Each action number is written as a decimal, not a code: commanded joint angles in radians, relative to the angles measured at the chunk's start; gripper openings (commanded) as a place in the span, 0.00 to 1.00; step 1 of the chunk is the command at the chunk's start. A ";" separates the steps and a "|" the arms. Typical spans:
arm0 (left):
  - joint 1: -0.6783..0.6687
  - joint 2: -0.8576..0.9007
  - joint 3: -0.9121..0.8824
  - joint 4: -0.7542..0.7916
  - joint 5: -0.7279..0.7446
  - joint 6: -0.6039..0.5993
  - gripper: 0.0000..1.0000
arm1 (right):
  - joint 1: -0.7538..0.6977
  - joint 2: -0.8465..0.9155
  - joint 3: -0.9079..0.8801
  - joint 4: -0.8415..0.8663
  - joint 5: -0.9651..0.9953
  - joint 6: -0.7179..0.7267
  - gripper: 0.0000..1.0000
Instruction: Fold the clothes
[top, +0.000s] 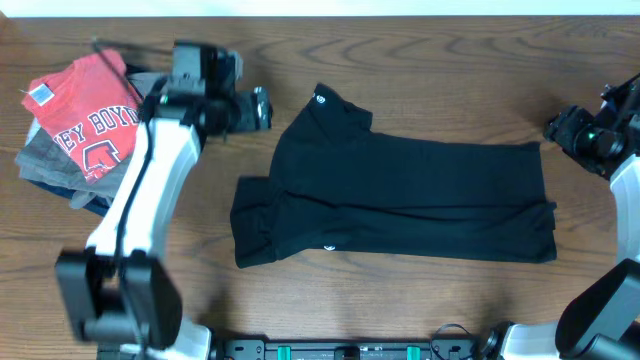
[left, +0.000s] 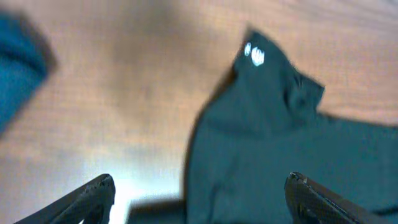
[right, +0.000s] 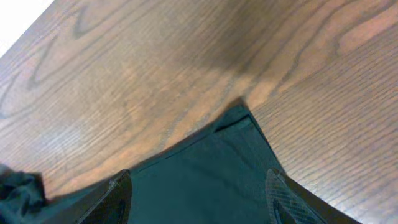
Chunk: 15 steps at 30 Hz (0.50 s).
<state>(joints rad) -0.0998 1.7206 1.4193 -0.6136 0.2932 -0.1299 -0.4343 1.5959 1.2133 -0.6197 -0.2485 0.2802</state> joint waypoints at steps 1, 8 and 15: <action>0.002 0.105 0.093 0.031 0.011 0.048 0.89 | 0.017 0.000 0.002 -0.028 -0.006 -0.024 0.68; -0.039 0.285 0.212 0.109 0.013 0.051 0.89 | 0.017 0.000 0.002 -0.067 0.013 -0.024 0.69; -0.110 0.425 0.275 0.193 0.011 0.078 0.89 | 0.017 0.000 0.002 -0.091 0.016 -0.024 0.69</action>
<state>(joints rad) -0.1867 2.1078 1.6623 -0.4480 0.2928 -0.0803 -0.4343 1.5970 1.2125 -0.7017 -0.2379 0.2729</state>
